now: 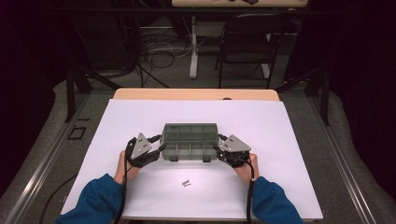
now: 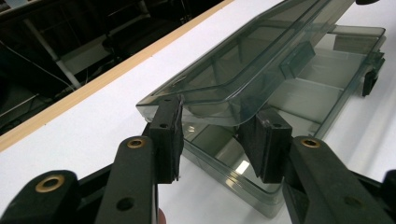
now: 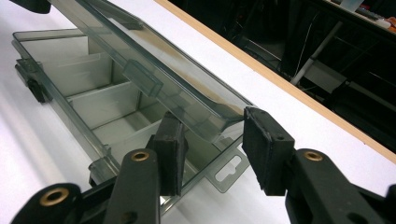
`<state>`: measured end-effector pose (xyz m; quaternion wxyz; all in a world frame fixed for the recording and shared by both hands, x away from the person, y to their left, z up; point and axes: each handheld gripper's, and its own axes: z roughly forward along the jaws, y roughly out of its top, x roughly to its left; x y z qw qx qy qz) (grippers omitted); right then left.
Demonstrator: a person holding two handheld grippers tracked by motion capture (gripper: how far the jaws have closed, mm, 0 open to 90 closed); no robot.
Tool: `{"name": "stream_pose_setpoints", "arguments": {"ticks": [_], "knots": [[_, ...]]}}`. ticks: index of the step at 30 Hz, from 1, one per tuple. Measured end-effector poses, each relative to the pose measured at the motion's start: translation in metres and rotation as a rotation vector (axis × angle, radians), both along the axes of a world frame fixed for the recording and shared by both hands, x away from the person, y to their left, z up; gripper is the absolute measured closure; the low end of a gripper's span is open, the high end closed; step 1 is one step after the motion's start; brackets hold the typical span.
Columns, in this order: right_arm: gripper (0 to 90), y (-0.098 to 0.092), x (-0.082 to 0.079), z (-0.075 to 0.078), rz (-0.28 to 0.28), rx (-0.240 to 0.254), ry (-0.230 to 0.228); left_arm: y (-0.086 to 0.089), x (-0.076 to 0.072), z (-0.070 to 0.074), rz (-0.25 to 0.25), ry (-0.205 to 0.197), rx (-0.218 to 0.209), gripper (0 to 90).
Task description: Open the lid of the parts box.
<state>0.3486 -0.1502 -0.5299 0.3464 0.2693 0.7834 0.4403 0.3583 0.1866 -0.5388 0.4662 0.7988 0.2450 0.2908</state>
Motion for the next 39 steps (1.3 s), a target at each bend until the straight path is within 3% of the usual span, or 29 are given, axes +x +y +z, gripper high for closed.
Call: {"name": "stream_pose_setpoints", "arguments": {"ticks": [25, 39], "knots": [[66.0, -0.001, 0.016, 0.007, -0.023, 0.046, -0.013, 0.0, 0.012, 0.007, 0.024, -0.034, -0.028, 66.9], [70.0, -0.001, 0.022, 0.009, -0.036, 0.052, 0.0, 0.001, 0.018, 0.012, 0.028, -0.013, -0.056, 70.7]]}}
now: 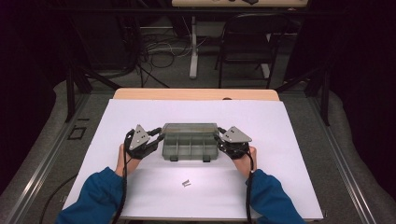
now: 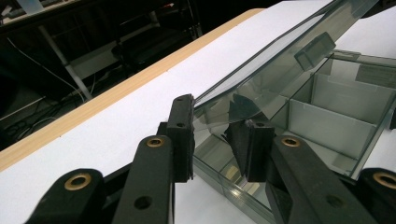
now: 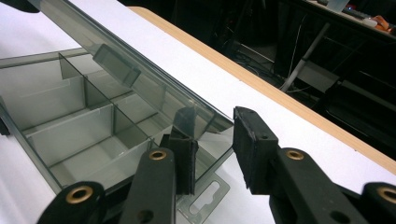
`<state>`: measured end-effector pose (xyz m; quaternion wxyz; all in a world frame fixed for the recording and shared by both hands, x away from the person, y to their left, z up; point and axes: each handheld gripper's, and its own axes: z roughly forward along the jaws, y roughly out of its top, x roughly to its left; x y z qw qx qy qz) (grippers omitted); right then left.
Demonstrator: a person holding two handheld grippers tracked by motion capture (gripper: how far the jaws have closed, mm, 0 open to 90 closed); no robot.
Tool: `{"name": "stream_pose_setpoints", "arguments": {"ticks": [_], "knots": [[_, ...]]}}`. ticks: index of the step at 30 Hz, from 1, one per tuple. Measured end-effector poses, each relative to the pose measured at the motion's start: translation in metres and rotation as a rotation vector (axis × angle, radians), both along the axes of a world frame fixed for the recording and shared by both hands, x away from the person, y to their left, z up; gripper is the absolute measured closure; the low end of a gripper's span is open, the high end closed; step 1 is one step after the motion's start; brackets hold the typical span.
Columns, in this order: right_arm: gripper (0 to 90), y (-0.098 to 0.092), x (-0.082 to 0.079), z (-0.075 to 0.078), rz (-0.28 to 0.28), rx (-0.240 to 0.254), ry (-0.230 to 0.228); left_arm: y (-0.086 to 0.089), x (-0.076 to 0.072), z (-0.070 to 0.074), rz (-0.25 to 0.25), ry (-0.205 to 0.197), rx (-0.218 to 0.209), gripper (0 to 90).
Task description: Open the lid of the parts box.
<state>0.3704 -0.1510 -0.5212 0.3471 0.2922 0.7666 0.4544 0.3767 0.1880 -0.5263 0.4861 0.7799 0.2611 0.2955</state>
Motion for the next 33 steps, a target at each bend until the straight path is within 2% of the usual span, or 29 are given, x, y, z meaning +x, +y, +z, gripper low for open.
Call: {"name": "stream_pose_setpoints", "arguments": {"ticks": [4, 9, 12, 19, 25, 33], "knots": [[71.9, 0.0, 0.003, 0.002, -0.014, 0.013, -0.001, 0.0, 0.001, 0.001, 0.002, 0.002, 0.005, 71.1], [72.8, 0.0, 0.006, 0.005, -0.017, 0.015, 0.005, 0.001, 0.006, 0.006, 0.002, 0.017, -0.014, 72.3], [73.4, 0.0, 0.008, 0.006, -0.019, 0.018, 0.011, 0.002, 0.008, 0.007, -0.001, 0.023, -0.011, 72.8], [73.8, -0.001, 0.013, 0.01, -0.023, 0.037, 0.052, 0.003, 0.012, 0.011, -0.009, 0.035, -0.013, 73.6], [74.0, 0.0, 0.016, 0.014, -0.026, 0.038, 0.07, 0.004, 0.018, 0.016, -0.014, 0.068, -0.03, 74.3], [74.0, 0.001, 0.017, 0.017, -0.032, 0.032, 0.09, 0.006, 0.023, 0.019, -0.019, 0.083, -0.033, 74.8]]}}
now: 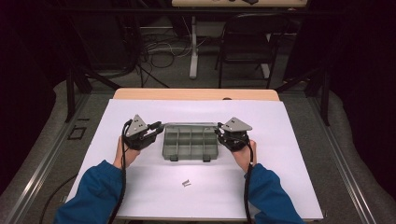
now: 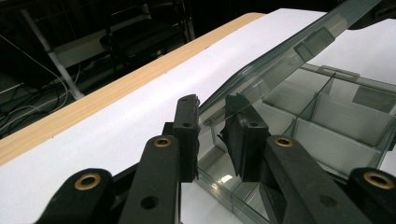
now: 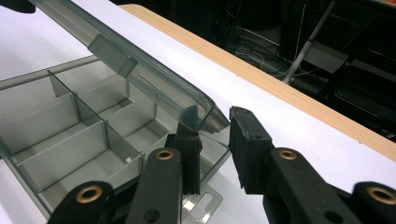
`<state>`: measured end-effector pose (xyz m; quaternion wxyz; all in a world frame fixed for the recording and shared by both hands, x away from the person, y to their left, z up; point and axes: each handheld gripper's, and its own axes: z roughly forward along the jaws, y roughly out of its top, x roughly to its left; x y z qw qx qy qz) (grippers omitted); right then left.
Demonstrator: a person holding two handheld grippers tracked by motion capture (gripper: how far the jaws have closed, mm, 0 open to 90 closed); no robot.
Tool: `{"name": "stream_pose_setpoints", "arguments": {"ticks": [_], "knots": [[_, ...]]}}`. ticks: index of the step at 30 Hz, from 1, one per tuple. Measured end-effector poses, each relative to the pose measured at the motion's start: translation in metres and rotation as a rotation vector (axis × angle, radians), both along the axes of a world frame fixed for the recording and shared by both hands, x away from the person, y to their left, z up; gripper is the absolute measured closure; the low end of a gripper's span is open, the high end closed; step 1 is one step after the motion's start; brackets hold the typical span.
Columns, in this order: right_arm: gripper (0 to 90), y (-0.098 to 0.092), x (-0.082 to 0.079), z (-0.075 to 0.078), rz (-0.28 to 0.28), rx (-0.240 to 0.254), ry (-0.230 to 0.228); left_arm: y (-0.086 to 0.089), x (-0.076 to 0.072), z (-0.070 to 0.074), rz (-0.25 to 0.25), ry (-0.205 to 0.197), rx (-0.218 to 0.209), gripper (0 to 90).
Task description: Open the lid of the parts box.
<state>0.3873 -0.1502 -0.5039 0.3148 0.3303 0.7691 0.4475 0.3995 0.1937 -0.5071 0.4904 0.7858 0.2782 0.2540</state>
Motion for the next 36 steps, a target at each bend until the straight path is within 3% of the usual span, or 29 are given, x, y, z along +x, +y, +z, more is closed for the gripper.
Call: {"name": "stream_pose_setpoints", "arguments": {"ticks": [13, 36], "knots": [[75.4, -0.002, 0.008, 0.005, 0.008, 0.002, 0.022, 0.0, 0.004, 0.002, -0.001, 0.003, 0.002, 75.0], [79.1, -0.005, 0.027, 0.006, -0.02, 0.07, 0.057, 0.0, 0.021, 0.007, 0.033, 0.025, -0.064, 78.4]]}}
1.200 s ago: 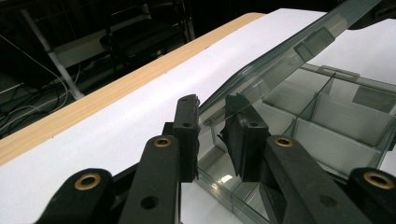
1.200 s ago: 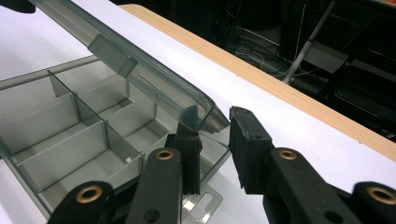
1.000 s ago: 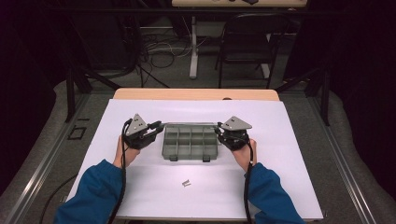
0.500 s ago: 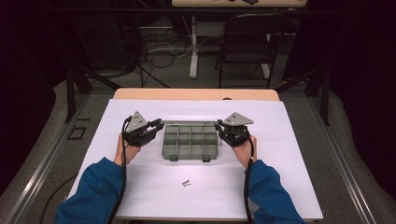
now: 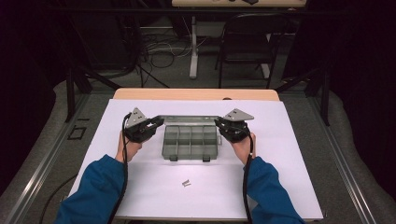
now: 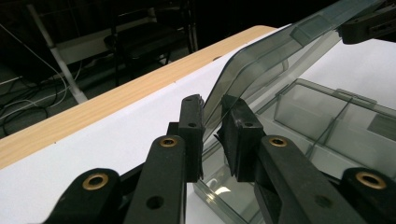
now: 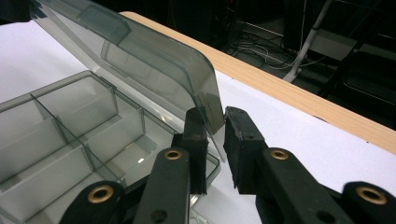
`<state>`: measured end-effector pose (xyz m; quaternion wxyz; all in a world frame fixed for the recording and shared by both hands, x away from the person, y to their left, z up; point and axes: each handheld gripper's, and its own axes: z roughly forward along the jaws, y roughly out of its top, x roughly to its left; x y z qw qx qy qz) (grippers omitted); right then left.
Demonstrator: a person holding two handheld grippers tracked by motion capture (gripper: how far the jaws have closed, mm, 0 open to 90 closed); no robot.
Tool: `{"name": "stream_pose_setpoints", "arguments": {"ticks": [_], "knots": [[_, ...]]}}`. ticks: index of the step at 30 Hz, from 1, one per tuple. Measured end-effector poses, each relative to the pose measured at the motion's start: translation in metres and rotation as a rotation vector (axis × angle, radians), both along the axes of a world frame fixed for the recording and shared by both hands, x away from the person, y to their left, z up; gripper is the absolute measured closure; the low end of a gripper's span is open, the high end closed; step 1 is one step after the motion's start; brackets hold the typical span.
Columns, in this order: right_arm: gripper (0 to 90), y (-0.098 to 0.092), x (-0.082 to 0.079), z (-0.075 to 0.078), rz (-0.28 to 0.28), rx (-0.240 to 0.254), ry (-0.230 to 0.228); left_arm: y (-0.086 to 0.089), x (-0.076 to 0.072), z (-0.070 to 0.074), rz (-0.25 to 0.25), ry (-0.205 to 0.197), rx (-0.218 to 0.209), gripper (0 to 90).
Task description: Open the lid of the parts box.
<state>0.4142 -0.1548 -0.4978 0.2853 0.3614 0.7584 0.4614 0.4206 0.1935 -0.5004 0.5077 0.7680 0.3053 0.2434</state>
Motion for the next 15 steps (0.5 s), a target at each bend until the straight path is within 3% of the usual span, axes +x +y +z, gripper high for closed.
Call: {"name": "stream_pose_setpoints", "arguments": {"ticks": [15], "knots": [[81.2, 0.0, 0.012, -0.003, -0.034, 0.03, 0.021, -0.002, 0.011, -0.003, 0.025, 0.011, -0.006, 80.1]]}}
